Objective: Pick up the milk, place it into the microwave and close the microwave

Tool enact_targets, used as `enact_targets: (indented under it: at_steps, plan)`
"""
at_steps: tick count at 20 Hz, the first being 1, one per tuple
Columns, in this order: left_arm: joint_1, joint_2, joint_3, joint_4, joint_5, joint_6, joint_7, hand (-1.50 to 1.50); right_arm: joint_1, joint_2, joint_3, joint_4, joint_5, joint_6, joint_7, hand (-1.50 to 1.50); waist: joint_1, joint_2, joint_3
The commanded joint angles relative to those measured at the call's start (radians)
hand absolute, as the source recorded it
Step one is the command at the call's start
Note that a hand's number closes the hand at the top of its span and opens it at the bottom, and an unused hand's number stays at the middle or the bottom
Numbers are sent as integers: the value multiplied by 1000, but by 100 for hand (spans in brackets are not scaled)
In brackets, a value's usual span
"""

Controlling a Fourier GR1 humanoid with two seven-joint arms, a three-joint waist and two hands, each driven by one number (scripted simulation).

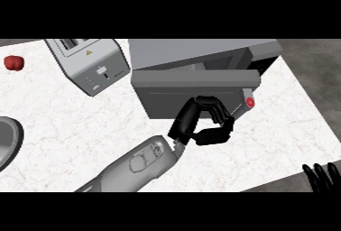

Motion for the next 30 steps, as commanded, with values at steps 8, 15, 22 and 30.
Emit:
enact_targets:
  at_steps: [8, 15, 22, 30]
  plan:
    - [-157, -2, 108, 149, 176, -4, -105, 150, 22, -49, -2, -80, -78, 47, 39, -150, -75, 23, 2]
    - [-180, -2, 106, 190, 219, 13, -159, 150, 27, -68, 6, -124, -122, 66, 60, -150, -96, 29, 3]
    - [-194, -2, 95, 207, 255, 26, -195, 150, 25, -92, -8, -157, -165, 73, 81, -150, -102, 33, 4]
    - [-195, -2, 89, 229, 291, 38, -240, 150, 41, -113, -27, -200, -187, 83, 85, -150, -127, 32, 5]
